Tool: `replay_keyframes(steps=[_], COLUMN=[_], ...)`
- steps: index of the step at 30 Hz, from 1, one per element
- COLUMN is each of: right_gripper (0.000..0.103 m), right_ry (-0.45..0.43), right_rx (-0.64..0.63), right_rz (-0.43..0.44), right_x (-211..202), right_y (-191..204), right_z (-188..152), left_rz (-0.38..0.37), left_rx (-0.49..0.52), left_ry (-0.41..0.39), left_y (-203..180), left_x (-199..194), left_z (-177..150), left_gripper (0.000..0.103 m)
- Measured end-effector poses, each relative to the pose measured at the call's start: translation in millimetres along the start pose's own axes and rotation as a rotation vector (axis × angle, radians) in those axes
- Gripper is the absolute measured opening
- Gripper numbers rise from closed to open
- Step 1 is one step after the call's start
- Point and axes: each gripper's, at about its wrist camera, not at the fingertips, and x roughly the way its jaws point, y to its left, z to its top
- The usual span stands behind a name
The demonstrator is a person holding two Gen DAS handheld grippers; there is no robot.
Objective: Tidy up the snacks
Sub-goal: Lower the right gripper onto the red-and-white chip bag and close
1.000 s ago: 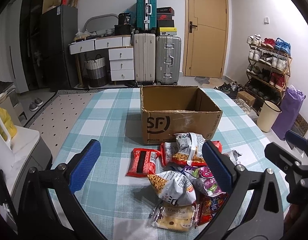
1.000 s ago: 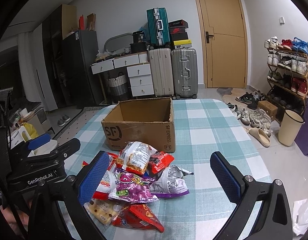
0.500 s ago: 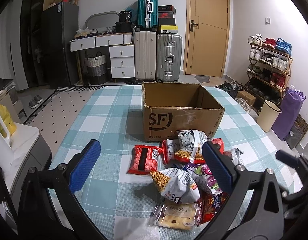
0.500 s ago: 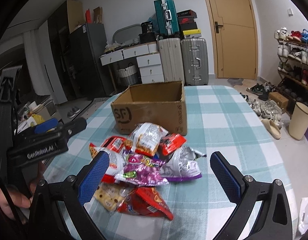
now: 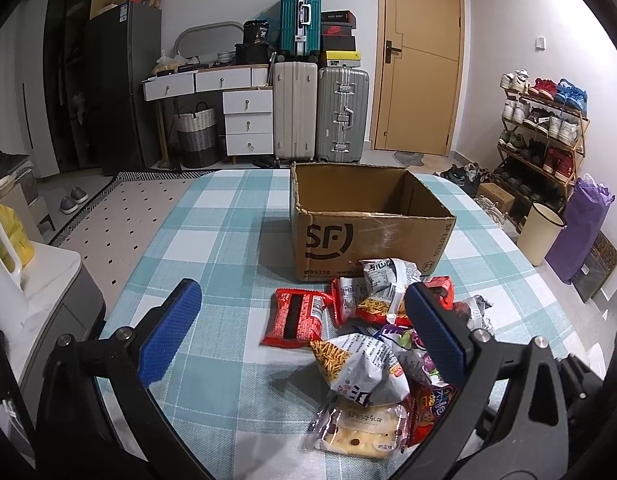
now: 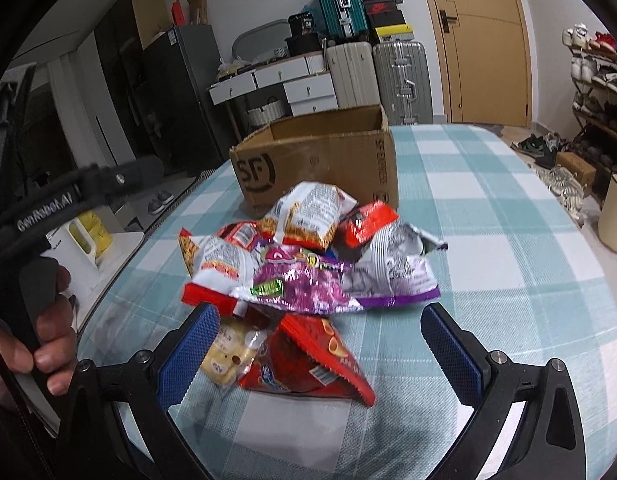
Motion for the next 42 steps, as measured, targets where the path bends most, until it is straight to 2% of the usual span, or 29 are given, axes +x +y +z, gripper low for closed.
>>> replay_keyframes(steps=[11, 23, 27, 33, 36, 42], right_gripper=[0.103, 0.101, 0.092, 0.07, 0.054, 0.047], right_ry=[0.069, 0.099, 0.111, 0.136, 0.137, 0.131], right_rx=[0.013, 0.018, 0.037, 0.049, 0.042, 0.051], right_rz=[0.027, 0.034, 0.062, 0.095, 0.097, 0.114], right_x=[30, 42, 44, 51, 51, 48], right_y=[-3, -4, -7, -10, -9, -12], right_z=[-12, -17, -19, -22, -23, -24], left_rz=[0.001, 0.001, 0.001, 0.0, 0.003, 0.013], left_rx=[-0.007, -0.006, -0.007, -0.01, -0.014, -0.006], left_ry=[0.004, 0.003, 0.002, 0.002, 0.003, 0.015], left_y=[3, 3, 5, 5, 9, 12], left_x=[1, 1, 2, 3, 5, 6], left_z=[-1, -1, -2, -3, -4, -7], left_gripper=[0.102, 0.102, 0.102, 0.102, 0.102, 0.102])
